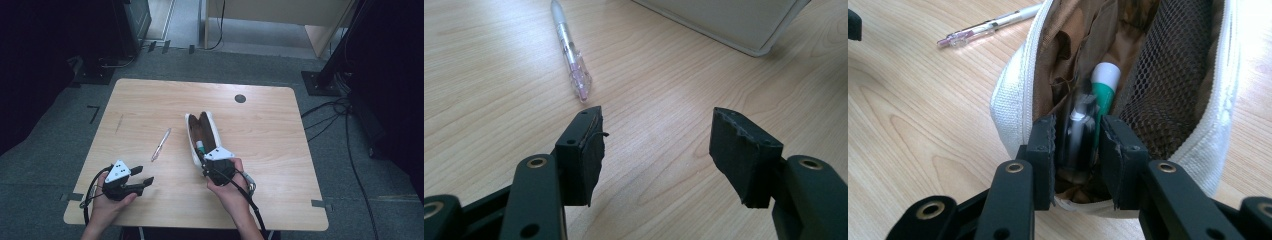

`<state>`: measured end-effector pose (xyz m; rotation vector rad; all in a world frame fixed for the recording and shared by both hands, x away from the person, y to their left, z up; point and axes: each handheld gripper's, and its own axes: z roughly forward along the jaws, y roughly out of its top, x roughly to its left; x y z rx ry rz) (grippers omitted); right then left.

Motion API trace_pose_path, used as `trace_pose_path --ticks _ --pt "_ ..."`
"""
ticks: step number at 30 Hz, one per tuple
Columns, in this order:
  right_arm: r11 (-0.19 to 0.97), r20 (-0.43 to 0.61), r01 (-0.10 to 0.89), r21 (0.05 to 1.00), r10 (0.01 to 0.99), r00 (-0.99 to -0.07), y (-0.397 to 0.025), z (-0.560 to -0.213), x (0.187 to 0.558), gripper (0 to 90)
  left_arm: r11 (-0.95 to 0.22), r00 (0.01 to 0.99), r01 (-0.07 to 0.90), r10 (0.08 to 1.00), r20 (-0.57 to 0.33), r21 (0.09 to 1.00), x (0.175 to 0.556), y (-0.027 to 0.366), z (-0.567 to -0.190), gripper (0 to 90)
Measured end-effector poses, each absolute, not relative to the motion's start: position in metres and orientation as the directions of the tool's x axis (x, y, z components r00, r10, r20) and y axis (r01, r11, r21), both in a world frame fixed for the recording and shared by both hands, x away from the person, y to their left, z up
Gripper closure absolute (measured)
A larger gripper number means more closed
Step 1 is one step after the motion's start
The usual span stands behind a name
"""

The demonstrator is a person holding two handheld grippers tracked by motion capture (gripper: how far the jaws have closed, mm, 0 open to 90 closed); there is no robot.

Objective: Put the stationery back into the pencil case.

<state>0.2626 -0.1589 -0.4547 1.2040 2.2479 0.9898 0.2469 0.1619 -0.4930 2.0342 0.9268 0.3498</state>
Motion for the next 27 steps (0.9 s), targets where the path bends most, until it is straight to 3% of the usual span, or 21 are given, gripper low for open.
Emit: trace_pose_path --ticks 13,22,27 --pt "0.37 -0.019 0.547 0.751 0.84 -0.542 -0.162 -0.454 0.262 80.2 -0.369 0.684 0.486 0.724 -0.082 0.792 0.247 0.161 -0.494 40.0" --pt "0.316 0.004 0.505 0.803 0.844 -0.536 -0.171 -0.443 0.257 76.7 -0.324 0.62 0.532 0.778 -0.099 0.783 0.255 0.155 -0.496 42.2" --pt "0.287 0.034 0.482 0.828 0.832 -0.554 -0.18 -0.436 0.253 69.5 -0.304 0.558 0.57 0.825 -0.088 0.764 0.265 0.146 -0.498 47.3"
